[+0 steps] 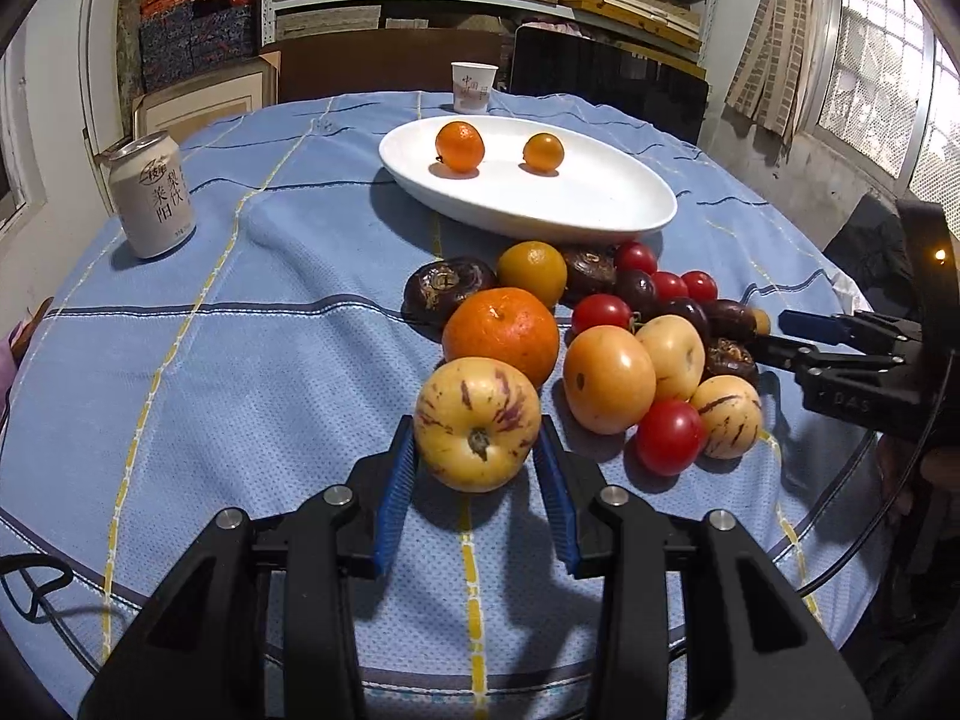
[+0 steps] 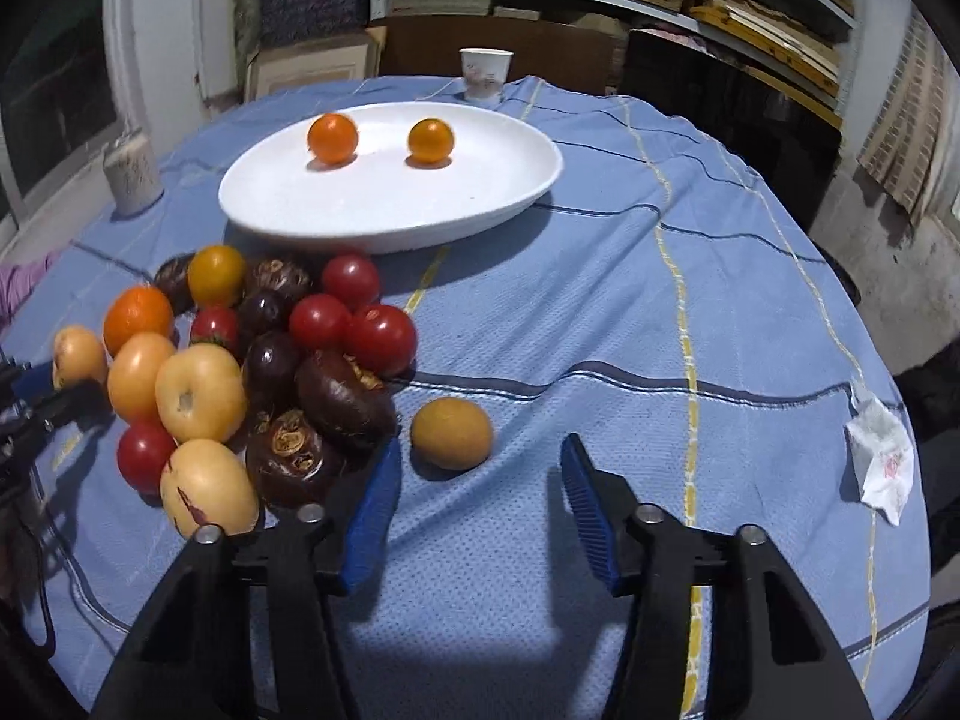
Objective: Organize fruits
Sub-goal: 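Grasp the pale streaked apple with the left tool while the right tool grasps the brown round fruit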
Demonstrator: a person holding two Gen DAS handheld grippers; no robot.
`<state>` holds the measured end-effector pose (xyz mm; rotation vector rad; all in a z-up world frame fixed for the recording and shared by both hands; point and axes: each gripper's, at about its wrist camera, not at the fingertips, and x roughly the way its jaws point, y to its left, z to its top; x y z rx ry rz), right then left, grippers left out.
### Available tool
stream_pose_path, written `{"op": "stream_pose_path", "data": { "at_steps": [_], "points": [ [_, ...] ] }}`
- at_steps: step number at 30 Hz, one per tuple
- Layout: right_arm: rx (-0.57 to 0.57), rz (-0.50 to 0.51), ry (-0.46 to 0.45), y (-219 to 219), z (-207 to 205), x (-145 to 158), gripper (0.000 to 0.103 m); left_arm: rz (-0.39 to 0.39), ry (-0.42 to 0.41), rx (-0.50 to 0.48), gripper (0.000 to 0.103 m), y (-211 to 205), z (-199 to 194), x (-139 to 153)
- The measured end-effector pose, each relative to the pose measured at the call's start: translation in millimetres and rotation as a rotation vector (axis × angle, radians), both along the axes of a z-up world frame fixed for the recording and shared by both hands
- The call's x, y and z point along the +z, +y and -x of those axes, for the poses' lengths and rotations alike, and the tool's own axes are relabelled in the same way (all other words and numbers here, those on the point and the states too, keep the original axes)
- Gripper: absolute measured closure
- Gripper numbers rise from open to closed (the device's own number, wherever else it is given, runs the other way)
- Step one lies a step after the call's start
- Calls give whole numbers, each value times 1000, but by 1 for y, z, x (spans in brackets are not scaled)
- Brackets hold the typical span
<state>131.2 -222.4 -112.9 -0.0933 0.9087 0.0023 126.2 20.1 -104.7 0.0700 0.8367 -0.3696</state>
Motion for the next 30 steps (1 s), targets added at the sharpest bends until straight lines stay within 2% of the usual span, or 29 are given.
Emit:
{"op": "stream_pose_path", "data": {
  "at_steps": [2, 4, 9, 24, 30],
  "points": [
    [11, 22, -5, 4, -3, 0, 58, -2, 1, -2, 65, 0, 0, -1],
    [20, 3, 6, 3, -8, 0, 66, -2, 1, -3, 65, 0, 0, -1],
    [35, -31, 33, 1, -11, -4, 74, 0, 1, -3, 65, 0, -1, -1],
    [-5, -175, -41, -18, 10, 1, 74, 23, -14, 3, 65, 3, 1, 1],
    [3, -177, -63, -17, 16, 2, 74, 26, -22, 2, 65, 3, 3, 1]
  ]
}}
